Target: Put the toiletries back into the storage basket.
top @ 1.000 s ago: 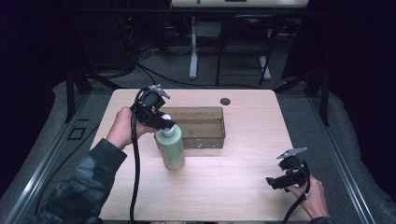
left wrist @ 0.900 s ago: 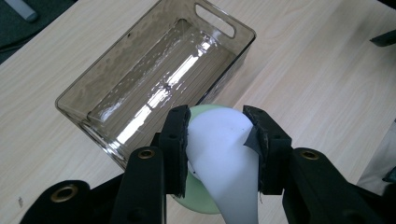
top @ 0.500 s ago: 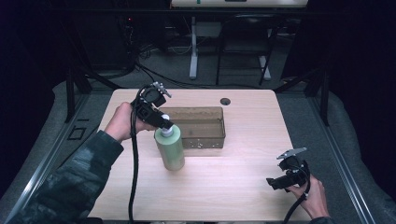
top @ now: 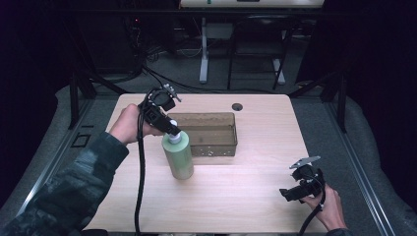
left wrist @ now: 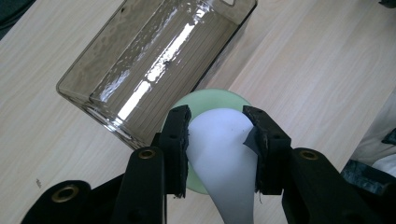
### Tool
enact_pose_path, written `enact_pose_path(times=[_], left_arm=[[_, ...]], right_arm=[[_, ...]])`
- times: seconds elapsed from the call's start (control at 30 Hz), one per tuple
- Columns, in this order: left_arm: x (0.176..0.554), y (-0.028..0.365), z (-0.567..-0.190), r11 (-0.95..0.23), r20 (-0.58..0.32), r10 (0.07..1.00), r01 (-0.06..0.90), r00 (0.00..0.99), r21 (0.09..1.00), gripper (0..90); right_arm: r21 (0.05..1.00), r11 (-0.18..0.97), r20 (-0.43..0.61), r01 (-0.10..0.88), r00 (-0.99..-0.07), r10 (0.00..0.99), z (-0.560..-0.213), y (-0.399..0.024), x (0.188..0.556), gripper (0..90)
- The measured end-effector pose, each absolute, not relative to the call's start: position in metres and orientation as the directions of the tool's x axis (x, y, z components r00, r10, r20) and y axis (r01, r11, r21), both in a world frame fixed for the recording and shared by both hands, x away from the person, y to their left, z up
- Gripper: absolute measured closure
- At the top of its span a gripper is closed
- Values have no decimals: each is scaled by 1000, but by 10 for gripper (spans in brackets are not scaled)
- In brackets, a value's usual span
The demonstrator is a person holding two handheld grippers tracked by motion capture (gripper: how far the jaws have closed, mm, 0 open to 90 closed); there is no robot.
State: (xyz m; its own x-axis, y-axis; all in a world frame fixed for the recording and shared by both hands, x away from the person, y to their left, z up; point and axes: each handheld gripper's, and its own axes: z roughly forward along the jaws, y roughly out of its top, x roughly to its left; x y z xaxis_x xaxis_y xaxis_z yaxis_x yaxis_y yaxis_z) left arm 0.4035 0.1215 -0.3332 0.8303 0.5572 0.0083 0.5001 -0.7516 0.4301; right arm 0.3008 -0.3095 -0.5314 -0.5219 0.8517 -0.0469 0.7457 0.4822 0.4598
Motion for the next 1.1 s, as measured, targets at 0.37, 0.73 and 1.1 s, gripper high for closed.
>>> enact_pose_path(times=[0.37, 0.73, 1.1], left_arm=[[400, 123, -324, -764, 6, 535, 481, 845, 431, 628], [395, 120, -312, -783, 16, 508, 454, 861, 425, 629], [394, 122, -298, -789, 27, 501, 444, 865, 424, 629]], right_arm=[[467, 489, -57, 737, -527, 848, -530, -309, 300, 0], [470, 488, -64, 735, -523, 850, -530, -309, 300, 0], [474, 485, -62, 735, -522, 851, -529, -309, 300, 4]])
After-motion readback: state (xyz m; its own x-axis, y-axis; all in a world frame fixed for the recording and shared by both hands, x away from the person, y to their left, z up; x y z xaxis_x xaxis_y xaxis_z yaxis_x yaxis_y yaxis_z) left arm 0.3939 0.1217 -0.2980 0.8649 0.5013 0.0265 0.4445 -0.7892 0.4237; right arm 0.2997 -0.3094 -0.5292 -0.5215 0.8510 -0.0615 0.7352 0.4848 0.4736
